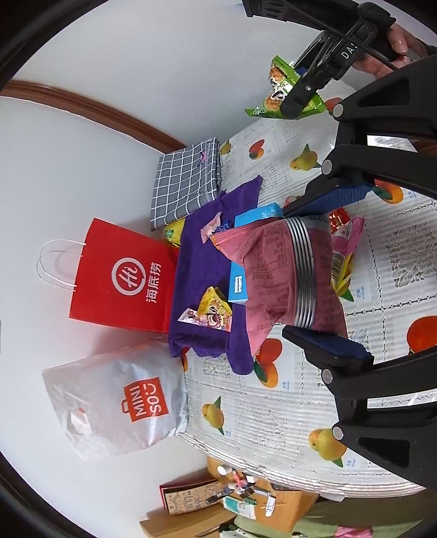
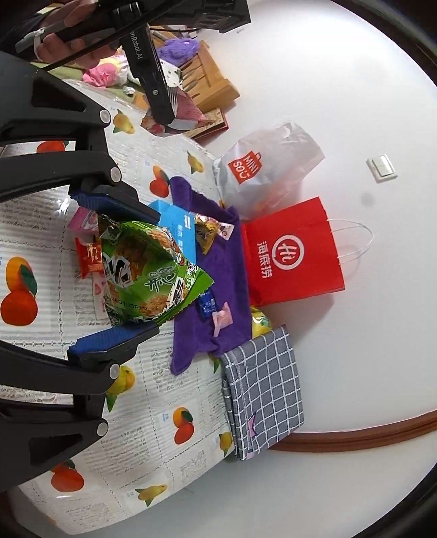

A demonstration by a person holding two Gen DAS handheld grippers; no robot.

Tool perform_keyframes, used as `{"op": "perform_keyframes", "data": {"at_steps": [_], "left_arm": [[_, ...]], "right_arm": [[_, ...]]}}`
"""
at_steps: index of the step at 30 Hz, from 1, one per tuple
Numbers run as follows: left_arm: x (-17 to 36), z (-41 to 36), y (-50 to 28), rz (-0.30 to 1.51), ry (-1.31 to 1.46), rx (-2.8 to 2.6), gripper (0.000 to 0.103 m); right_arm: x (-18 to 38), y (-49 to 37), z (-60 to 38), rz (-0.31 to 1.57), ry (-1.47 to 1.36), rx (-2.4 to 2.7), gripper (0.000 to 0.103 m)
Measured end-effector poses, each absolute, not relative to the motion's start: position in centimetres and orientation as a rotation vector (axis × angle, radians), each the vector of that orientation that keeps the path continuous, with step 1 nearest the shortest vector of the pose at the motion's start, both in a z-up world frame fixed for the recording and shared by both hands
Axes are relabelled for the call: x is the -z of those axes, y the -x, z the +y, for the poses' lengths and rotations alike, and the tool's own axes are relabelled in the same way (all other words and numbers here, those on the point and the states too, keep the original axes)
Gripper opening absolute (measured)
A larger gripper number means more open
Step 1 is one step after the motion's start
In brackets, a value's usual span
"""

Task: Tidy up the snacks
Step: 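Carry the pink bag with the left gripper while the right carries the green bag to the towel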

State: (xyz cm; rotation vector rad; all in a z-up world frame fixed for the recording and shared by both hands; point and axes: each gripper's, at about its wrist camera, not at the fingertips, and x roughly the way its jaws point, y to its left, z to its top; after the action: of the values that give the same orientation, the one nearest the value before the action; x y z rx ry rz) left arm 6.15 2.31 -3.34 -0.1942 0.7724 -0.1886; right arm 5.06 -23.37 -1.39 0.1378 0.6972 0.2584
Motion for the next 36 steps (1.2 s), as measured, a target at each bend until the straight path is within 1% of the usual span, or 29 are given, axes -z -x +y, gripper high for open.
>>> {"op": "perform_keyframes", "data": {"at_steps": [11, 19, 28, 36], "left_arm": [[2.7, 2.0, -5.9, 0.765, 0.197, 0.22, 0.062], [2.4, 1.8, -7.1, 0.765, 0.197, 0.229, 0.062], [1.5, 2.3, -11.4, 0.771, 0.196, 0.213, 0.062], [1.4, 3.3, -15.9, 0.791, 0.192, 0.178, 0.062]], "right_arm": [[0.6, -5.0, -22.9, 0.692, -0.122, -0.238, 0.058], [-0.3, -6.1, -23.1, 0.685, -0.135, -0.241, 0.058], [-1.4, -10.6, -22.0, 0.684, -0.123, -0.259, 0.058], [-1.1, -16.2, -21.0, 0.688, -0.119, -0.275, 0.058]]}}
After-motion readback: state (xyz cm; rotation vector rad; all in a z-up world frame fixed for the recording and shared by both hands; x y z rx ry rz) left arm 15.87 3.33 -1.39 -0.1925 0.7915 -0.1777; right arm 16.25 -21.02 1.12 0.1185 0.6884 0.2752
